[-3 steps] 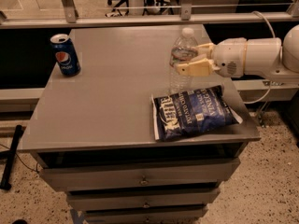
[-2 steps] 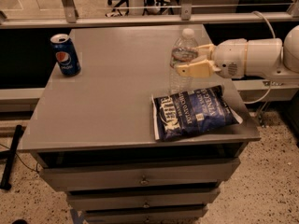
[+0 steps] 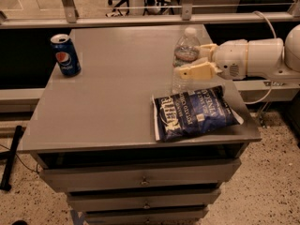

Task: Move water bottle near blue chip bag

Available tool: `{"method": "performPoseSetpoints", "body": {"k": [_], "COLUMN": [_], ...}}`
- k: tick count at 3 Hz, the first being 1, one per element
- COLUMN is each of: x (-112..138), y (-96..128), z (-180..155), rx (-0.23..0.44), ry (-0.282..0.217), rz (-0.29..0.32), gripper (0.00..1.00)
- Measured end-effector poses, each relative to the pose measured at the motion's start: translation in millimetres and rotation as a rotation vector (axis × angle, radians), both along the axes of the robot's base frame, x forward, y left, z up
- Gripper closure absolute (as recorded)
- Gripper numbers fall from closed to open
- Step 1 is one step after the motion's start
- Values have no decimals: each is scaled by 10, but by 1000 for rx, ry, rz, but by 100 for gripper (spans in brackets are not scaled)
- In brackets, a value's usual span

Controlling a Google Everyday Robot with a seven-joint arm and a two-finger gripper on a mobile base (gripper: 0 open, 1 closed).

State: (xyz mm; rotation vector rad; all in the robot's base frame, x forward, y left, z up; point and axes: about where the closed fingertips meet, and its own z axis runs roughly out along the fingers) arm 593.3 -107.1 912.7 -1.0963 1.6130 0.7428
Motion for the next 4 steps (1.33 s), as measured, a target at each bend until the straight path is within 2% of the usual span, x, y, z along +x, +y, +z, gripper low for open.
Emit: {"method": "performPoseSetpoints", "body": {"k": [1,2,3,4], "x": [2,50,114,149], "y": [-90,-389,-984,-1103], "z": [44,178,474,739], "rx": [-15,-8,12,15], "ry": [4,-3,-36,-90], "rz": [2,-15,-68,-90], "gripper": [0,0,0,0]}}
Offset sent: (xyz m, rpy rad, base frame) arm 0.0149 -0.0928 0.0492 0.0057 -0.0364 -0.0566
